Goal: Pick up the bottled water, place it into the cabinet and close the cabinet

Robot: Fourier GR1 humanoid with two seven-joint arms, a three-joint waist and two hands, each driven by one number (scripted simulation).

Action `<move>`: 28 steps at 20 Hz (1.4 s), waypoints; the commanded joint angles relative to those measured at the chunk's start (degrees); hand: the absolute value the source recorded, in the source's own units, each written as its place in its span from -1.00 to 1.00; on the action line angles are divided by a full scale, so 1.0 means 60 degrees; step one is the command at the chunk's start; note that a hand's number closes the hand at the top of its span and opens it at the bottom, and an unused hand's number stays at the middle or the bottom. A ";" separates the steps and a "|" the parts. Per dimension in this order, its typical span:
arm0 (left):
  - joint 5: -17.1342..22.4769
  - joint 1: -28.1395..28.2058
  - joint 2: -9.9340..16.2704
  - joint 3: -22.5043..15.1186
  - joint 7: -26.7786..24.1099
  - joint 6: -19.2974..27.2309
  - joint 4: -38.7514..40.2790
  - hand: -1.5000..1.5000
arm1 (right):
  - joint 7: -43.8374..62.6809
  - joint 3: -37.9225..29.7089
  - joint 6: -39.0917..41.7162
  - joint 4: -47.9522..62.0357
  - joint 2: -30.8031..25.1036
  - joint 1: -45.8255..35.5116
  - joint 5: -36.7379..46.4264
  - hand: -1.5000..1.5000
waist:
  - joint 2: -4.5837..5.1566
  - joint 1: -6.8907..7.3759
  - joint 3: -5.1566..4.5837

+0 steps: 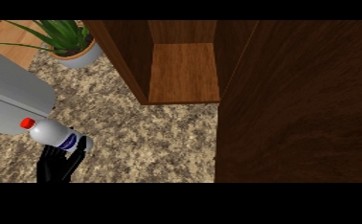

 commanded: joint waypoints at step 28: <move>-0.1453 -0.1883 -0.0912 -0.5744 -0.0601 0.0564 -0.0159 1.00 | -0.0059 0.0395 -0.0494 -0.1114 -0.0502 0.0770 0.0212 -1.00 | -0.0030 0.0119 0.0014</move>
